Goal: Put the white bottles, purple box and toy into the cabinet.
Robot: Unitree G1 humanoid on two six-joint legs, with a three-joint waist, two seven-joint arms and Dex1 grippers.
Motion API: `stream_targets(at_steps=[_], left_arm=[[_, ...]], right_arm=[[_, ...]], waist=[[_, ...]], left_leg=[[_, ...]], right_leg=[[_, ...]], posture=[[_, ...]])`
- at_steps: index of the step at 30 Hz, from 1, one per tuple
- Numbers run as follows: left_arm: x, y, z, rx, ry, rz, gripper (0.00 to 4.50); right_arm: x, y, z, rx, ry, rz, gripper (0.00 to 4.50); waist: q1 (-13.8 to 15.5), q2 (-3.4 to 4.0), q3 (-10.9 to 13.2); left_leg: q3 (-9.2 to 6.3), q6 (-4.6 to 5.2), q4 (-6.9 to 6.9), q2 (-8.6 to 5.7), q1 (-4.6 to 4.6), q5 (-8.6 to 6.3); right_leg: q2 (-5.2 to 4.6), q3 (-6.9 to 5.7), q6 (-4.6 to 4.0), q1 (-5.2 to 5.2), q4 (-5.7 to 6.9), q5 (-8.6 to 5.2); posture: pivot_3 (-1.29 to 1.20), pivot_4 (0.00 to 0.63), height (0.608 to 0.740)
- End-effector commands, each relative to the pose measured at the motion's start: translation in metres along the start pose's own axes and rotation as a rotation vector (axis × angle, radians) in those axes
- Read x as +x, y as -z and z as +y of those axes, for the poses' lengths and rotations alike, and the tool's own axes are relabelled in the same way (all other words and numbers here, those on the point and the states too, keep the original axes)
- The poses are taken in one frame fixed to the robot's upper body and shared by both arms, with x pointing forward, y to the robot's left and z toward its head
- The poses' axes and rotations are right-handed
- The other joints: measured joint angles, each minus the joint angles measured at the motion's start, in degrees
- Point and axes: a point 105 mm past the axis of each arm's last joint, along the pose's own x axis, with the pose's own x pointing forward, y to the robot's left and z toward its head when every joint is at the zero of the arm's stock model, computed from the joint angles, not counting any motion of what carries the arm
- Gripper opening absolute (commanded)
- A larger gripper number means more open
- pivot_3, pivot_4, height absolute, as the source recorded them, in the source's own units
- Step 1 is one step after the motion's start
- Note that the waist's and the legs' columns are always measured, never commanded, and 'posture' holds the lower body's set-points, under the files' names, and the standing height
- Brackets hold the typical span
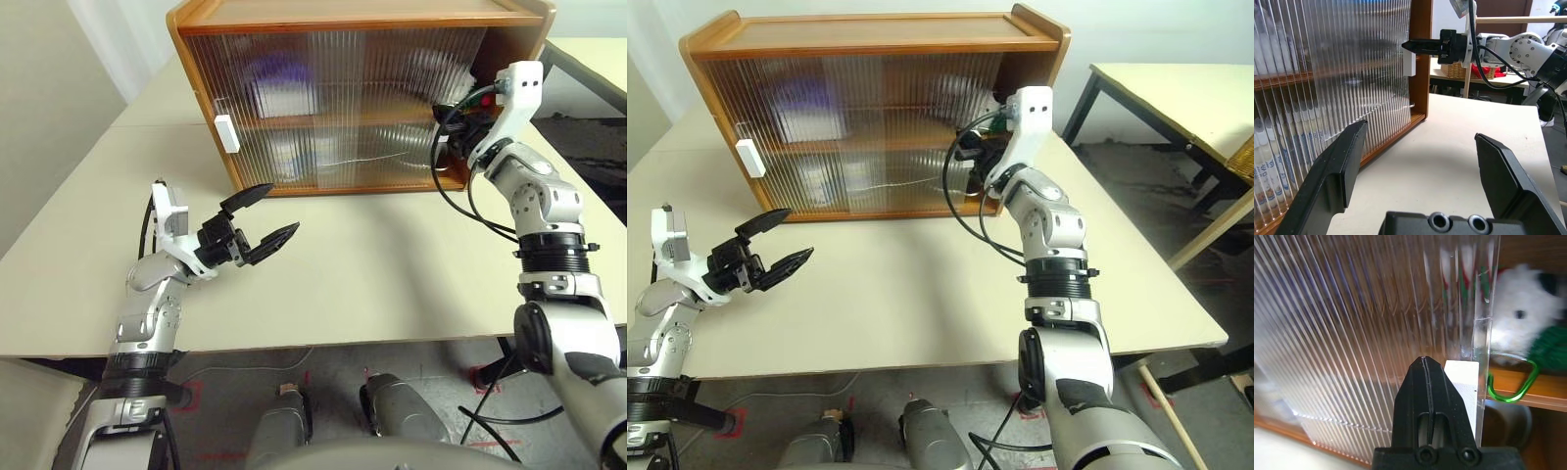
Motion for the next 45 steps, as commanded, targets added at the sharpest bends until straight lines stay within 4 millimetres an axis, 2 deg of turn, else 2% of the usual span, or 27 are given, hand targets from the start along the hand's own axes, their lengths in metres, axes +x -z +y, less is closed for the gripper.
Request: stream_targets(at_steps=[1,5,17,20,23,26,30,33,34,38,40,42,43,45], left_arm=[[0.001,0.001,0.000,0.001,0.011,0.005,4.50],[0.000,0.002,0.000,-0.001,0.011,0.007,4.50],[0.000,0.002,0.001,-0.003,0.010,0.008,4.50],[0.001,0.002,0.002,-0.003,0.010,0.007,4.50],[0.002,0.002,0.002,-0.002,0.010,0.006,4.50],[0.002,0.002,0.002,-0.001,0.009,0.007,4.50],[-0.003,0.001,0.003,0.004,0.000,0.013,4.50],[-0.014,-0.002,0.006,0.011,-0.042,0.014,4.50],[-0.018,-0.004,0.006,0.012,-0.063,0.013,4.50],[-0.046,-0.010,0.002,0.005,-0.197,0.012,4.50],[-0.070,0.009,0.008,0.018,-0.330,0.166,4.50],[-0.089,0.021,0.015,0.053,-0.435,0.286,4.50],[-0.102,0.023,0.027,0.079,-0.539,0.331,4.50],[-0.123,0.024,0.049,0.092,-0.736,0.375,4.50]], right_arm=[[-0.004,-0.006,-0.014,-0.059,0.028,-0.003,0.03],[-0.008,-0.007,-0.023,-0.076,0.050,0.000,0.03],[-0.022,-0.016,-0.056,-0.156,0.140,0.001,0.03],[-0.025,-0.018,-0.062,-0.171,0.156,0.002,0.03],[-0.027,-0.020,-0.065,-0.177,0.164,-0.001,0.03],[-0.028,-0.025,-0.062,-0.149,0.135,-0.024,0.03],[-0.033,-0.040,-0.031,-0.019,-0.102,-0.118,0.03],[-0.055,-0.043,-0.011,0.020,-0.297,-0.099,0.66],[-0.060,-0.040,-0.010,0.009,-0.315,-0.075,1.00],[-0.091,-0.017,0.016,0.103,-0.496,0.058,2.43],[-0.109,-0.001,0.021,0.191,-0.545,0.114,3.19],[-0.122,0.009,0.017,0.254,-0.559,0.149,3.95],[-0.127,0.017,0.003,0.258,-0.506,0.158,4.34],[-0.135,0.028,-0.028,0.236,-0.402,0.151,4.46]], waist=[[-0.10,0.00,0.00],[-0.33,0.00,0.00],[-0.67,0.00,0.00],[-0.59,0.00,0.00],[-0.48,0.00,0.00],[-0.44,0.00,0.00],[-0.55,0.00,0.00],[-0.65,-0.02,0.00],[-0.82,-0.03,-0.01],[-1.56,-0.11,-0.02],[-1.82,-0.12,-0.01],[-1.99,-0.16,0.03],[-1.89,-0.21,0.08],[-1.66,-0.39,0.21]], left_leg=[[0.00,0.00,0.00,0.00,-0.02,0.00],[0.00,0.28,0.00,0.00,-0.04,0.16],[0.00,0.17,-0.01,0.00,-0.06,0.10],[0.00,0.18,-0.01,0.00,-0.08,0.10],[0.00,0.18,0.01,-0.02,-0.14,0.11],[0.00,0.17,0.02,-0.06,-0.19,0.10],[0.03,0.14,0.01,-0.07,-0.29,0.08],[0.04,0.15,-0.01,-0.04,-0.32,0.09],[0.03,0.15,-0.01,-0.03,-0.31,0.08],[0.03,0.26,-0.01,-0.02,-0.34,-0.05],[0.06,0.25,0.00,-0.07,-0.32,-0.20],[0.05,0.27,0.00,-0.07,-0.26,-0.23],[0.05,0.27,0.00,-0.08,-0.24,-0.23],[-0.03,0.25,-0.01,-0.10,-0.18,-0.23]], right_leg=[[0.00,0.00,0.01,0.00,-0.01,-0.01],[0.00,0.00,0.06,0.00,-0.05,-0.04],[0.00,0.02,0.11,0.00,-0.05,-0.07],[0.00,0.01,0.60,0.01,-0.05,-0.36],[-0.04,0.02,0.56,0.02,-0.06,-0.33],[-0.10,0.02,0.44,0.02,-0.07,-0.26],[-0.11,0.01,0.31,-0.06,-0.11,-0.20],[-0.05,-0.03,0.52,-0.11,-0.10,-0.52],[-0.02,-0.04,0.50,-0.10,-0.10,-0.60],[0.04,-0.04,0.71,-0.06,-0.10,-1.12],[0.11,-0.05,0.83,-0.04,-0.09,-1.38],[0.19,-0.05,0.89,0.05,-0.07,-1.53],[0.19,-0.03,0.89,0.06,-0.07,-1.55],[0.17,-0.03,0.90,0.15,-0.07,-1.59]], posture=[[-0.30,0.034,0.740],[-0.30,0.035,0.740],[-0.31,0.038,0.740],[-0.31,0.038,0.740],[-0.31,0.039,0.740],[-0.32,0.045,0.740],[-0.31,0.052,0.740],[-0.31,0.058,0.740],[-0.32,0.060,0.740],[-0.31,0.070,0.740],[-0.30,0.079,0.740],[-0.28,0.087,0.740],[-0.27,0.094,0.740],[-0.25,0.102,0.740]])
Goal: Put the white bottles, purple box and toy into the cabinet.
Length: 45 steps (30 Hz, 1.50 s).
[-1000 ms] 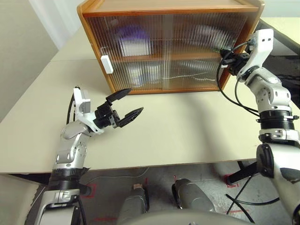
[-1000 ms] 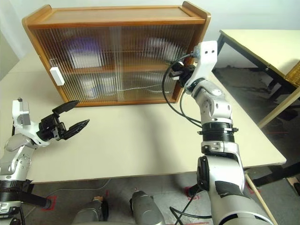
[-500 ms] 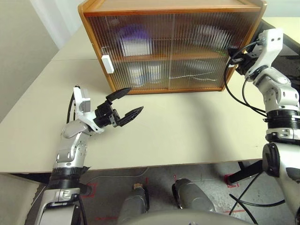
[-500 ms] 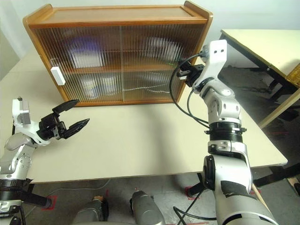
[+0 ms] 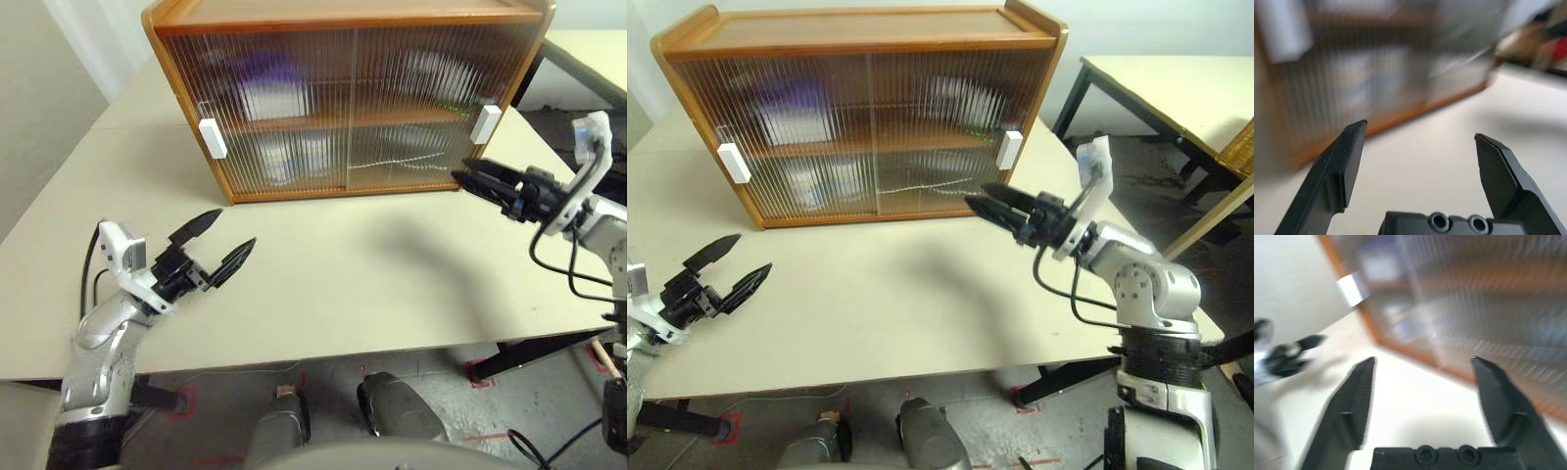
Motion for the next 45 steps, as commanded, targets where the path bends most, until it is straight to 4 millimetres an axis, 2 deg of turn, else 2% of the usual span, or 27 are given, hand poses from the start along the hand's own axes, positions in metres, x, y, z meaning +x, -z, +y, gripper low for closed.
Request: stream_targets(at_steps=[1,3,4,5,7,10,12,15,19,25,30,33,37,45], left_arm=[[-0.016,0.011,0.052,0.022,-0.341,0.092,4.50],[-0.025,0.012,0.071,-0.007,-0.488,0.092,4.50],[-0.031,0.017,0.078,-0.012,-0.543,0.110,4.50],[-0.035,0.022,0.082,-0.014,-0.571,0.136,4.50],[-0.040,0.029,0.083,-0.008,-0.585,0.172,4.50],[-0.048,0.040,0.085,-0.033,-0.632,0.179,4.50],[-0.049,0.039,0.087,-0.038,-0.656,0.166,4.50],[-0.039,0.033,0.084,-0.024,-0.649,0.140,4.50],[-0.039,0.037,0.077,0.023,-0.611,0.175,4.50],[-0.048,0.041,0.076,0.018,-0.641,0.167,4.50],[-0.058,0.044,0.078,0.015,-0.678,0.158,4.50],[-0.060,0.046,0.079,-0.028,-0.696,0.149,4.50],[-0.056,0.045,0.083,-0.016,-0.683,0.146,4.50],[-0.058,0.044,0.086,-0.019,-0.691,0.137,4.50]], right_arm=[[-0.038,0.002,-0.040,-0.052,0.168,-0.043,4.46],[-0.059,0.006,-0.064,-0.115,0.281,-0.059,4.46],[-0.068,0.007,-0.074,-0.133,0.336,-0.073,4.46],[-0.075,0.007,-0.082,-0.147,0.375,-0.088,4.46],[-0.081,0.009,-0.090,-0.166,0.417,-0.107,4.46],[-0.090,0.024,-0.108,-0.199,0.527,-0.063,4.46],[-0.091,0.022,-0.114,-0.205,0.563,-0.110,4.46],[-0.098,0.016,-0.124,-0.241,0.664,-0.170,4.46],[-0.103,0.023,-0.129,-0.260,0.714,-0.111,4.46],[-0.103,0.026,-0.127,-0.251,0.690,-0.119,4.46],[-0.099,0.014,-0.122,-0.295,0.651,-0.176,4.46],[-0.095,0.005,-0.119,-0.327,0.632,-0.225,4.46],[-0.090,0.004,-0.118,-0.339,0.612,-0.219,4.46],[-0.093,0.000,-0.119,-0.344,0.628,-0.241,4.46]], waist=[[0.26,-0.13,0.11],[0.69,-0.14,0.21],[0.86,-0.10,0.29],[0.96,-0.01,0.41],[1.04,0.28,0.78],[0.97,0.40,1.18],[0.98,0.42,1.36],[1.10,0.38,1.86],[1.62,0.29,2.15],[2.30,0.29,2.21],[3.19,0.34,2.16],[4.02,0.36,2.15],[4.86,0.37,2.14],[5.85,0.37,2.14]], left_leg=[[-0.03,-0.02,0.00,0.00,0.07,0.01],[-0.08,-0.18,0.00,-0.01,0.14,-0.07],[-0.10,-0.82,-0.01,0.00,0.17,-0.43],[-0.09,-0.92,-0.02,0.00,0.19,-0.48],[-0.09,-1.02,-0.05,0.00,0.28,-0.53],[-0.09,-1.12,-0.15,0.06,0.38,-0.57],[-0.09,-1.12,-0.17,0.11,0.40,-0.57],[-0.09,-1.00,-0.26,0.15,0.38,-0.51],[-0.09,-0.65,-0.26,0.16,0.33,-0.37],[-0.08,-0.52,-0.25,0.19,0.33,-0.55],[-0.07,-0.58,-0.25,0.22,0.37,-0.59],[-0.05,-0.58,-0.22,0.23,0.37,-0.58],[-0.04,-0.56,-0.13,0.26,0.41,-0.57],[-0.01,-0.55,-0.08,0.30,0.41,-0.56]], right_leg=[[-0.02,0.02,-0.01,0.09,-0.01,0.00],[-0.11,0.07,-0.06,0.18,-0.02,-0.02],[-0.16,0.10,-0.14,0.18,-0.02,0.00],[-0.18,0.11,-0.28,0.18,-0.02,0.08],[-0.19,0.11,-0.44,0.18,-0.01,0.18],[-0.16,0.09,-0.55,0.14,0.03,0.25],[-0.13,0.08,-1.06,0.12,0.09,0.55],[-0.09,0.07,-1.11,0.08,0.07,0.58],[-0.09,0.08,-1.06,0.11,-0.04,0.53],[-0.10,0.06,-1.10,0.12,-0.10,0.40],[-0.09,0.03,-1.14,0.13,-0.09,0.43],[-0.09,0.02,-1.16,0.13,-0.05,0.46],[-0.09,0.01,-1.21,0.17,0.00,0.57],[-0.09,-0.01,-1.25,0.17,0.03,0.70]], posture=[[-0.25,0.105,0.740],[-0.25,0.113,0.740],[-0.25,0.118,0.740],[-0.25,0.121,0.740],[-0.25,0.125,0.740],[-0.27,0.131,0.740],[-0.27,0.133,0.740],[-0.26,0.140,0.740],[-0.27,0.136,0.740],[-0.23,0.117,0.740],[-0.19,0.084,0.740],[-0.20,0.092,0.740],[-0.20,0.100,0.740],[-0.19,0.094,0.740]])
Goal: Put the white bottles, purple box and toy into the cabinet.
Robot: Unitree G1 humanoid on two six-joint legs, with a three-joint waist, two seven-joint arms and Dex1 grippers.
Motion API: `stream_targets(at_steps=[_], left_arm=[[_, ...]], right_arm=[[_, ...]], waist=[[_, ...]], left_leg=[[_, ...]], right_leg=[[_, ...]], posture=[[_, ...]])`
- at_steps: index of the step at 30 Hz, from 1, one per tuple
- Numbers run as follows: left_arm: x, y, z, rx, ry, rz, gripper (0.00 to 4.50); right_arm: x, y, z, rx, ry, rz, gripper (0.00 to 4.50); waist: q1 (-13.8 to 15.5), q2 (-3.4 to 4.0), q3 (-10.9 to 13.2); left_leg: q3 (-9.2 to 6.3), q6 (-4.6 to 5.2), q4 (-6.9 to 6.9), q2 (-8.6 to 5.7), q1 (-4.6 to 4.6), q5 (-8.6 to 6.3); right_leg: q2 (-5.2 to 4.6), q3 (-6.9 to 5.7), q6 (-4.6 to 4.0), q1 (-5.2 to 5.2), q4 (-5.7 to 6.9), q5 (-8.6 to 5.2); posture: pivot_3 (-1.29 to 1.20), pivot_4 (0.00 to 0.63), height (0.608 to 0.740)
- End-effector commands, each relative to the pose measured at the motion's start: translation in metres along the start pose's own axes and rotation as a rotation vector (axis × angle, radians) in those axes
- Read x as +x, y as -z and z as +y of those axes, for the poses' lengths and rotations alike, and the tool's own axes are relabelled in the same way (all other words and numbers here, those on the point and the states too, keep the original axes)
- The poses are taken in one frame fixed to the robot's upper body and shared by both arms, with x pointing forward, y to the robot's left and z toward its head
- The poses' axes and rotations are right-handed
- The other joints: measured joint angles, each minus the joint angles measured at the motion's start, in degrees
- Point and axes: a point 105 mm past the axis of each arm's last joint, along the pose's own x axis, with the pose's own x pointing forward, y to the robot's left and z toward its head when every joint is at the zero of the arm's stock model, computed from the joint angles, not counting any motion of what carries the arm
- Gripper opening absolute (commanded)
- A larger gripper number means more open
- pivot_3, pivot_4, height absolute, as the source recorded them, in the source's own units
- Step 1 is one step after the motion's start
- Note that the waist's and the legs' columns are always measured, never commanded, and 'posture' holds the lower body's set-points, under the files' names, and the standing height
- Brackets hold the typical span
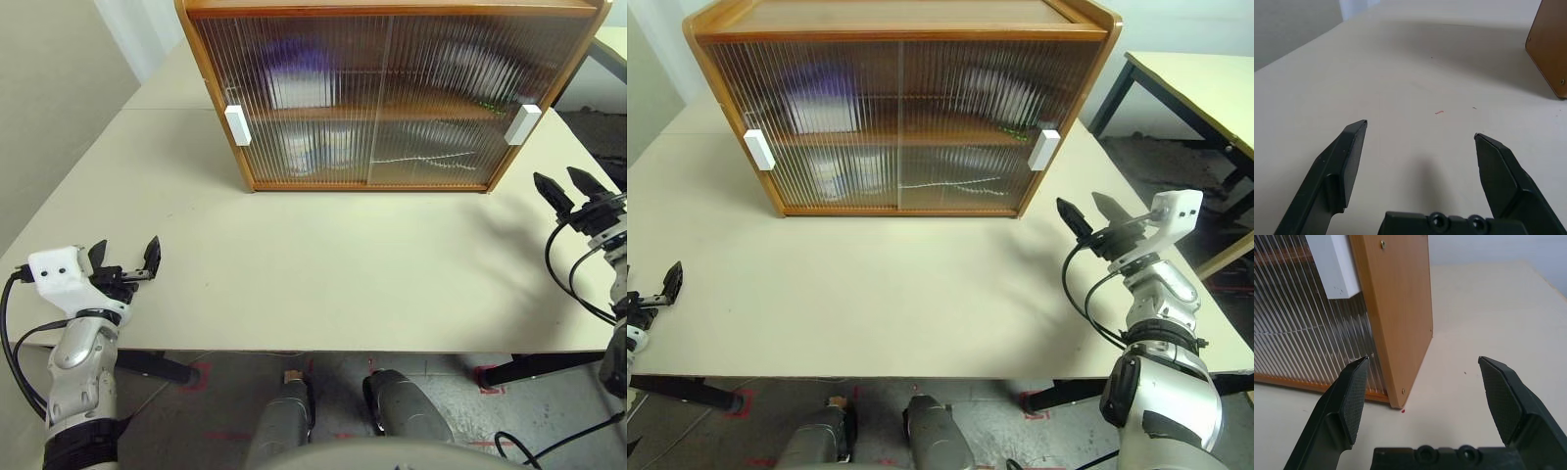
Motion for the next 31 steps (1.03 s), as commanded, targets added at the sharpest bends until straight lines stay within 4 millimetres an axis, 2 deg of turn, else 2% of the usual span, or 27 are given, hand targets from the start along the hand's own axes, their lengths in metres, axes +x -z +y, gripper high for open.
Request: stream_targets(at_steps=[1,6,12,19,23,31], left_arm=[[-0.003,0.004,0.006,0.002,-0.011,0.009,4.50],[-0.004,-0.001,0.013,0.002,-0.016,-0.005,4.50],[0.001,-0.004,0.002,0.008,0.043,-0.015,4.50],[0.002,-0.008,-0.004,0.000,0.054,-0.029,4.50],[0.001,-0.009,-0.008,0.003,0.076,-0.028,4.50],[0.000,-0.015,-0.002,0.021,0.080,-0.031,4.50]], right_arm=[[-0.001,0.000,-0.001,0.006,0.014,-0.015,4.46],[0.001,0.003,-0.003,0.013,0.046,-0.008,4.46],[-0.001,0.007,-0.004,0.008,0.051,0.011,4.46],[0.005,0.003,-0.002,0.004,0.054,-0.005,4.46],[0.000,0.004,-0.007,0.006,0.081,-0.006,4.46],[-0.005,0.006,-0.010,-0.001,0.103,0.001,4.46]], waist=[[0.14,0.00,0.00],[0.16,0.00,0.00],[0.42,0.01,0.01],[0.54,0.03,0.06],[0.89,0.02,0.17],[1.45,-0.02,0.51]], left_leg=[[0.00,0.00,0.00,0.01,0.00,0.00],[0.03,0.04,0.01,0.06,0.02,0.02],[0.04,0.05,0.01,0.08,0.02,0.03],[0.04,0.01,0.00,0.09,0.02,0.01],[0.04,-0.03,0.00,0.10,0.01,-0.02],[0.04,-0.45,-0.02,0.11,0.00,-0.27]], right_leg=[[0.00,0.00,0.00,0.00,0.00,0.00],[0.04,-0.01,0.00,0.00,0.00,0.00],[0.05,0.00,-0.02,0.00,0.01,0.01],[0.05,0.01,-0.02,0.00,0.01,0.01],[0.05,0.02,-0.02,-0.01,0.00,0.01],[0.05,0.04,-0.05,-0.06,0.00,-0.01]], posture=[[-0.18,0.093,0.740],[-0.20,0.105,0.740],[-0.18,0.114,0.740],[-0.17,0.130,0.740],[-0.18,0.138,0.740],[-0.16,0.152,0.740]])
